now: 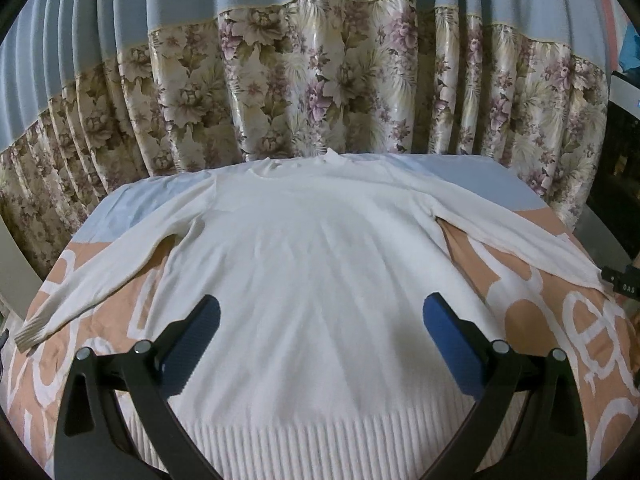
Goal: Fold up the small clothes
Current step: 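Reach the right gripper to the sweater sleeve cuff and grasp it, then carry the held sleeve across the sweater body toward the left gripper, release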
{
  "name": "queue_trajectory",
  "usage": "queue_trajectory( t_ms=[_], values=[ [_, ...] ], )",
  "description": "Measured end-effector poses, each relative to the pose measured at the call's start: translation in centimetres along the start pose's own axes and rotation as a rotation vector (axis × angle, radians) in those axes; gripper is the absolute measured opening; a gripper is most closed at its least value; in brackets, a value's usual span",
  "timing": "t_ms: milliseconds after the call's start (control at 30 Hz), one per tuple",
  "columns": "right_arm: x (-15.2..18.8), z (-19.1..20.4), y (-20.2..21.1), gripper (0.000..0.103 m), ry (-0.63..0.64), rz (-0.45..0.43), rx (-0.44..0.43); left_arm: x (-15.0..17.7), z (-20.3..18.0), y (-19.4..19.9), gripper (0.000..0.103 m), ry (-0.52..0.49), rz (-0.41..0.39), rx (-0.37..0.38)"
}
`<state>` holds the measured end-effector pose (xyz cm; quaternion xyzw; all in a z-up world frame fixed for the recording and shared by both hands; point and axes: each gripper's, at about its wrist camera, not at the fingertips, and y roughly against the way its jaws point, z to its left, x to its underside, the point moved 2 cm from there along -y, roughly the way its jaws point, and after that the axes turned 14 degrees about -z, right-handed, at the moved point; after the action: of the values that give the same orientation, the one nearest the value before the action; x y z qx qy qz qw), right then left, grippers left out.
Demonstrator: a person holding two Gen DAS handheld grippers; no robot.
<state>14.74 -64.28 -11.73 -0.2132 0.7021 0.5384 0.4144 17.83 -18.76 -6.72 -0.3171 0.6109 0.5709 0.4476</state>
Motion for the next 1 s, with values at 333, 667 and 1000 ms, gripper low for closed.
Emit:
queue_trajectory(
  t_ms=[333, 667, 1000],
  values=[
    [1.0, 0.9, -1.6, 0.033, 0.012, 0.066, -0.073, -0.5, 1.0, -3.1, 0.101, 0.026, 0.006, -0.031],
    [-1.3, 2.4, 0.3, 0.015, 0.021, 0.023, -0.108, -0.6, 1.3, -3.6, 0.101, 0.026, 0.004, -0.029],
    [-4.8, 8.0, 1.6, 0.014, -0.006, -0.001, -0.229, -1.8, 3.1, -4.3, 0.101, 0.018, -0.028, -0.026]
  ],
)
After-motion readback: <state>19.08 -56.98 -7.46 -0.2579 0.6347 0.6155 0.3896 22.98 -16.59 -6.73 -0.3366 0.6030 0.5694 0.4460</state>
